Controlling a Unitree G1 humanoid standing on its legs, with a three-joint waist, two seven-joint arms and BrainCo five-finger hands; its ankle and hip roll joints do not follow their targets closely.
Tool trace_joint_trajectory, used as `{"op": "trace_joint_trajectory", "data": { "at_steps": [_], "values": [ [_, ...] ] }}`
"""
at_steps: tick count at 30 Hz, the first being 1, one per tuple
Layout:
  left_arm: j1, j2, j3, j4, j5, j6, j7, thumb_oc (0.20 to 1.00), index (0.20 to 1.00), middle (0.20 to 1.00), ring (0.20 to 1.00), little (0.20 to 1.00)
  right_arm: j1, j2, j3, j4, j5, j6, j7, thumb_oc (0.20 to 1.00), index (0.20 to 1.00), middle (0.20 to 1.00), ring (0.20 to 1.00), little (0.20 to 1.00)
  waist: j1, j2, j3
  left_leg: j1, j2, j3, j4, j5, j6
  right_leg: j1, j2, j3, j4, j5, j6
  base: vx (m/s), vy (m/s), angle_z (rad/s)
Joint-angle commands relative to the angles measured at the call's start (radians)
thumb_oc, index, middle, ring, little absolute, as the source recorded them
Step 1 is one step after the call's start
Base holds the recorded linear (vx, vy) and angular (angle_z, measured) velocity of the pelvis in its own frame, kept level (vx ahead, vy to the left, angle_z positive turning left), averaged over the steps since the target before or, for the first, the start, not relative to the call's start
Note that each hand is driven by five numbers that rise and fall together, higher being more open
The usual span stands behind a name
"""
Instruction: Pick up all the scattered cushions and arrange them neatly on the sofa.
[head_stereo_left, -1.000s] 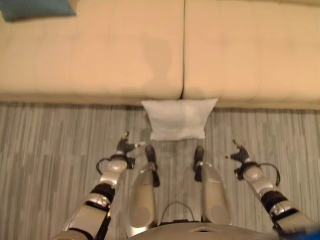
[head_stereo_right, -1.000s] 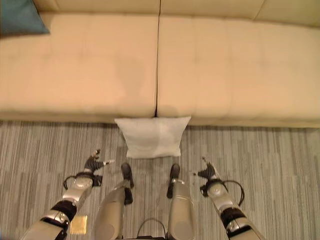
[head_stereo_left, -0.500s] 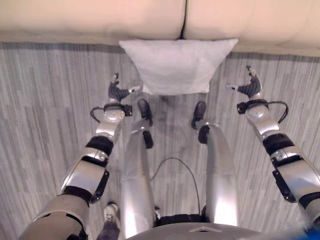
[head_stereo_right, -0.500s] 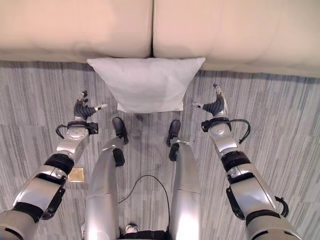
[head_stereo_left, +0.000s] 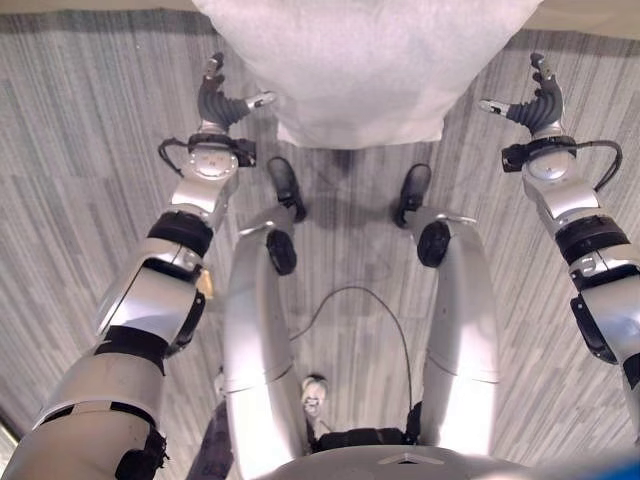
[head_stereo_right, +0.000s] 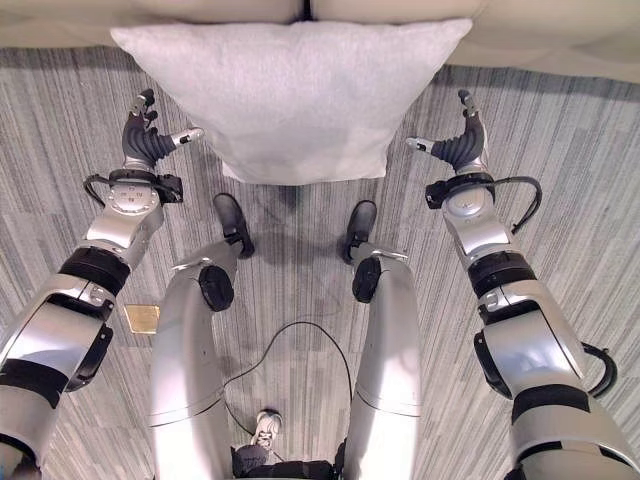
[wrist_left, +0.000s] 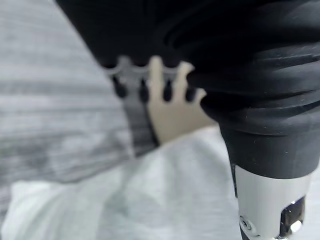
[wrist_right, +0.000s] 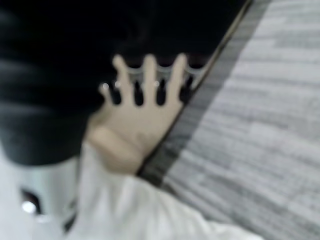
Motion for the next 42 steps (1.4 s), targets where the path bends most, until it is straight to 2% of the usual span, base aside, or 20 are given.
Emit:
{"op": "trace_joint_trajectory", "data": {
  "at_steps": [1,4,10,16,25,33,34,35,36,42],
  "values": [
    [0.09,0.004,0.032,0.011,-0.017,-0.027,-0.004,1.0,1.0,1.0,1.0,1.0,0.072,-0.002,0.046,-0.008,0.029,-0.033,0.014,1.0,1.0,1.0,1.0,1.0,-0.02,0.025,-0.109,-0.037,-0.006,-0.079,0.025,-0.037,-0.045,0.006,-0.006,0.077,-0.073,0.062,0.109,0.06,-0.035,-0.01],
    [0.06,0.013,0.01,0.014,-0.017,-0.024,-0.008,1.0,1.0,1.0,1.0,1.0,0.041,-0.009,0.083,-0.015,0.035,-0.036,0.032,1.0,1.0,1.0,1.0,1.0,-0.017,0.03,-0.101,-0.067,-0.002,-0.09,0.057,-0.041,-0.044,-0.018,-0.004,0.083,-0.049,0.059,0.11,0.04,-0.007,0.02],
    [-0.014,0.016,-0.038,0.029,-0.031,-0.02,-0.001,1.0,1.0,1.0,1.0,1.0,-0.055,0.002,0.143,-0.017,0.052,-0.041,0.026,1.0,1.0,1.0,1.0,1.0,-0.008,0.055,-0.041,-0.096,0.008,-0.131,0.137,-0.06,-0.033,-0.019,0.002,0.076,0.002,0.046,0.11,0.02,0.006,-0.03],
    [-0.08,-0.002,-0.084,0.044,-0.036,-0.021,0.002,1.0,1.0,1.0,1.0,1.0,-0.136,0.032,0.191,0.002,0.06,-0.046,0.017,1.0,1.0,1.0,1.0,1.0,-0.005,0.052,-0.005,-0.096,0.014,-0.146,0.168,-0.066,-0.033,-0.019,0.005,0.082,0.039,0.042,0.109,0.01,-0.018,-0.04],
    [-0.183,-0.056,-0.183,0.09,0.008,0.0,0.0,1.0,1.0,1.0,1.0,1.0,-0.22,0.14,0.271,-0.016,0.067,-0.06,0.013,1.0,1.0,1.0,1.0,1.0,-0.005,0.04,-0.004,-0.096,0.025,-0.167,0.198,-0.067,-0.034,-0.019,0.024,0.084,0.064,0.047,0.105,0.0,-0.002,-0.01],
    [-0.242,-0.104,-0.225,0.076,-0.001,0.003,0.001,1.0,1.0,1.0,1.0,1.0,-0.247,0.209,0.273,-0.09,0.106,-0.086,0.001,1.0,1.0,1.0,1.0,1.0,-0.011,0.042,-0.003,-0.096,0.029,-0.179,0.202,-0.065,-0.036,-0.019,0.039,0.09,0.065,0.052,0.107,0.0,0.001,-0.02],
    [-0.241,-0.112,-0.223,0.051,-0.026,-0.01,0.003,0.567,0.567,0.567,0.567,0.567,-0.252,0.22,0.274,-0.117,0.114,-0.095,0.0,0.291,0.291,0.291,0.291,0.291,-0.011,0.043,-0.003,-0.096,0.031,-0.183,0.208,-0.07,-0.037,-0.019,0.042,0.09,0.071,0.049,0.108,0.0,0.0,0.0],
    [-0.241,-0.112,-0.223,0.05,-0.026,-0.01,0.004,0.445,0.445,0.445,0.445,0.445,-0.252,0.22,0.274,-0.118,0.114,-0.095,0.0,0.2,0.2,0.2,0.2,0.2,-0.011,0.043,-0.003,-0.096,0.03,-0.182,0.205,-0.066,-0.036,-0.019,0.042,0.09,0.068,0.052,0.108,0.0,0.0,0.0],
    [-0.235,-0.117,-0.211,0.019,-0.062,-0.028,0.008,0.2,0.2,0.2,0.2,0.2,-0.255,0.224,0.272,-0.14,0.116,-0.104,-0.002,0.2,0.2,0.2,0.2,0.2,-0.011,0.045,-0.003,-0.096,0.029,-0.184,0.205,-0.065,-0.036,-0.019,0.043,0.09,0.067,0.055,0.108,-0.02,0.008,-0.04],
    [-0.206,-0.116,-0.178,-0.054,-0.103,-0.06,0.009,0.2,0.2,0.2,0.2,0.2,-0.256,0.22,0.257,-0.197,0.076,-0.121,-0.008,0.2,0.2,0.2,0.2,0.2,-0.01,0.05,-0.005,-0.096,0.024,-0.19,0.201,-0.06,-0.039,-0.019,0.053,0.087,0.065,0.065,0.11,0.0,0.024,-0.06]
  ]
}}
